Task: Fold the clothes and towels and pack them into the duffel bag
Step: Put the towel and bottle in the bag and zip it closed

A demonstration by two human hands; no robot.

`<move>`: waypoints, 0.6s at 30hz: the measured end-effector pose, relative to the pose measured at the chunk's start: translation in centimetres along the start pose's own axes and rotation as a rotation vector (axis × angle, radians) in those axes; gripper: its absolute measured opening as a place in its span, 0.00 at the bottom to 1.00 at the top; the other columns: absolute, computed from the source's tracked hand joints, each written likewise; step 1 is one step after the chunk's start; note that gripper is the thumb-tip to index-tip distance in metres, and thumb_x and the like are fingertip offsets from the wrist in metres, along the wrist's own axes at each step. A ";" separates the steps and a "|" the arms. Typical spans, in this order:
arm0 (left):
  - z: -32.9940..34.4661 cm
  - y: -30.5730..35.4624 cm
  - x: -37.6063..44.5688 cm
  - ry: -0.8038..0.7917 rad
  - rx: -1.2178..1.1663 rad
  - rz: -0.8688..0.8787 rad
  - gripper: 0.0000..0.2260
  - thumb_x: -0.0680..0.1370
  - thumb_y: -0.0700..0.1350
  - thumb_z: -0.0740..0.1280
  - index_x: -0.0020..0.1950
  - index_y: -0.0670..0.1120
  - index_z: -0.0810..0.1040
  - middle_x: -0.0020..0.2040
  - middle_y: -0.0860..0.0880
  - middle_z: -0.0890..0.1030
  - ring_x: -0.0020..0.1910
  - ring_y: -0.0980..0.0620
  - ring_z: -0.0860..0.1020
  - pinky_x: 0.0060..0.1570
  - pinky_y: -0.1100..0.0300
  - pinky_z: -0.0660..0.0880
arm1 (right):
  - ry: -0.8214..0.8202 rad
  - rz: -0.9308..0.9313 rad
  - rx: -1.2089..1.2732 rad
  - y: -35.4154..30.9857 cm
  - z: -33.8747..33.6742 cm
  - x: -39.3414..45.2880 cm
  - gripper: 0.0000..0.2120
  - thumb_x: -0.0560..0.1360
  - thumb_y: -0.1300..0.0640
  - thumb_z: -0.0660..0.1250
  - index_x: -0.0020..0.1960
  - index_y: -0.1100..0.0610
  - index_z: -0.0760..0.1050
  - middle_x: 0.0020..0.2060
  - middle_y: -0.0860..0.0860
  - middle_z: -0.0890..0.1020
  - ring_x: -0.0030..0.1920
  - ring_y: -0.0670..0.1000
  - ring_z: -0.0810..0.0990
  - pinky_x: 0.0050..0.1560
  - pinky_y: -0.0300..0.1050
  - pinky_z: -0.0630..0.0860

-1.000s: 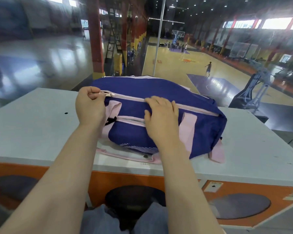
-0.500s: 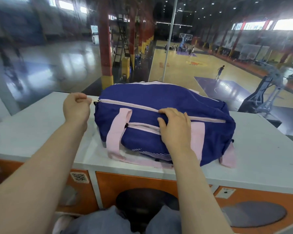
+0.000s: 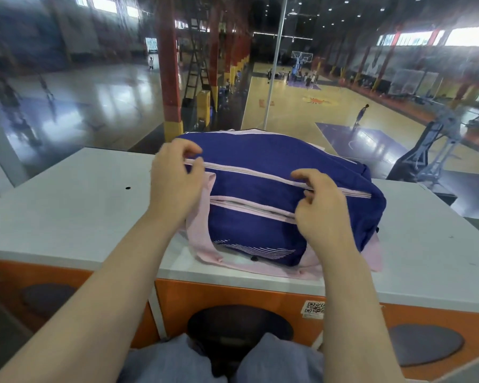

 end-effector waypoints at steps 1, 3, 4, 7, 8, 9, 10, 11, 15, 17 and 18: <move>0.7 1.5 -0.3 -0.070 -0.002 0.045 0.06 0.77 0.40 0.65 0.52 0.49 0.77 0.50 0.53 0.77 0.50 0.55 0.74 0.52 0.62 0.70 | 0.007 0.019 -0.011 0.3 -0.6 0.0 0.24 0.74 0.72 0.60 0.64 0.51 0.74 0.64 0.47 0.75 0.63 0.49 0.72 0.62 0.39 0.68; 2.3 4.0 -1.0 -0.248 0.012 0.112 0.05 0.77 0.42 0.65 0.51 0.51 0.76 0.50 0.54 0.77 0.50 0.55 0.75 0.53 0.60 0.71 | -0.005 0.079 -0.043 1.4 -1.7 -0.1 0.23 0.75 0.71 0.61 0.64 0.51 0.73 0.64 0.48 0.74 0.64 0.50 0.72 0.62 0.41 0.69; 3.0 5.2 -1.4 -0.349 0.026 0.126 0.04 0.77 0.43 0.65 0.51 0.51 0.76 0.50 0.54 0.78 0.49 0.55 0.75 0.52 0.62 0.72 | -0.023 0.115 -0.059 2.1 -2.1 -0.1 0.23 0.75 0.69 0.62 0.64 0.50 0.73 0.64 0.49 0.74 0.64 0.51 0.72 0.61 0.42 0.69; 4.8 7.9 -2.5 -0.649 0.100 0.080 0.03 0.79 0.47 0.65 0.51 0.52 0.76 0.48 0.56 0.78 0.47 0.59 0.75 0.41 0.74 0.66 | -0.037 0.220 -0.080 3.8 -3.1 -0.3 0.19 0.74 0.63 0.65 0.63 0.51 0.72 0.61 0.51 0.76 0.61 0.54 0.73 0.57 0.45 0.69; 5.5 8.4 -2.8 -0.741 0.131 0.064 0.03 0.79 0.47 0.65 0.51 0.52 0.77 0.48 0.56 0.78 0.48 0.58 0.76 0.41 0.73 0.66 | -0.022 0.257 -0.090 4.2 -3.4 -0.4 0.16 0.73 0.60 0.66 0.60 0.51 0.72 0.59 0.51 0.77 0.59 0.54 0.74 0.56 0.46 0.71; 6.2 9.0 -3.1 -0.814 0.157 0.062 0.03 0.78 0.48 0.66 0.50 0.51 0.78 0.48 0.55 0.79 0.49 0.55 0.77 0.43 0.69 0.68 | -0.010 0.301 -0.100 4.6 -3.7 -0.5 0.14 0.73 0.57 0.67 0.58 0.52 0.72 0.56 0.51 0.78 0.56 0.55 0.76 0.53 0.47 0.72; 6.8 9.3 -3.4 -0.866 0.186 0.062 0.03 0.78 0.49 0.67 0.48 0.52 0.79 0.47 0.54 0.80 0.49 0.53 0.78 0.46 0.63 0.72 | -0.014 0.350 -0.106 4.8 -3.9 -0.7 0.13 0.73 0.53 0.68 0.55 0.54 0.73 0.52 0.52 0.79 0.54 0.55 0.77 0.51 0.47 0.72; 7.4 9.6 -3.8 -0.892 0.217 0.063 0.04 0.77 0.51 0.68 0.46 0.52 0.79 0.47 0.53 0.81 0.48 0.51 0.78 0.48 0.58 0.74 | -0.030 0.386 -0.107 5.1 -4.0 -0.9 0.14 0.72 0.49 0.68 0.53 0.57 0.74 0.48 0.52 0.80 0.51 0.56 0.78 0.48 0.46 0.73; 8.9 9.3 -5.6 -0.884 0.305 0.086 0.09 0.75 0.55 0.69 0.50 0.52 0.78 0.47 0.53 0.81 0.47 0.50 0.78 0.52 0.50 0.77 | -0.141 0.433 -0.097 5.2 -2.8 -2.2 0.22 0.71 0.41 0.69 0.45 0.62 0.76 0.36 0.53 0.79 0.39 0.54 0.77 0.32 0.42 0.67; 9.1 8.8 -6.2 -0.878 0.329 0.112 0.12 0.74 0.56 0.70 0.53 0.53 0.76 0.50 0.53 0.80 0.49 0.50 0.78 0.53 0.49 0.77 | -0.158 0.422 -0.103 5.2 -1.8 -2.8 0.24 0.71 0.39 0.69 0.44 0.63 0.76 0.33 0.53 0.77 0.36 0.53 0.74 0.29 0.42 0.62; 9.1 8.6 -6.4 -0.881 0.347 0.126 0.14 0.73 0.57 0.70 0.54 0.53 0.75 0.51 0.52 0.80 0.50 0.50 0.77 0.54 0.49 0.77 | -0.143 0.414 -0.101 5.3 -1.4 -3.1 0.24 0.72 0.40 0.69 0.41 0.62 0.75 0.31 0.52 0.76 0.34 0.53 0.74 0.29 0.42 0.61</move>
Point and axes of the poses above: each hand's wrist, its own x-axis towards the middle knuckle, its own z-axis out of the palm, y = z × x, the point moved 2 cm from there along x, towards the middle knuckle
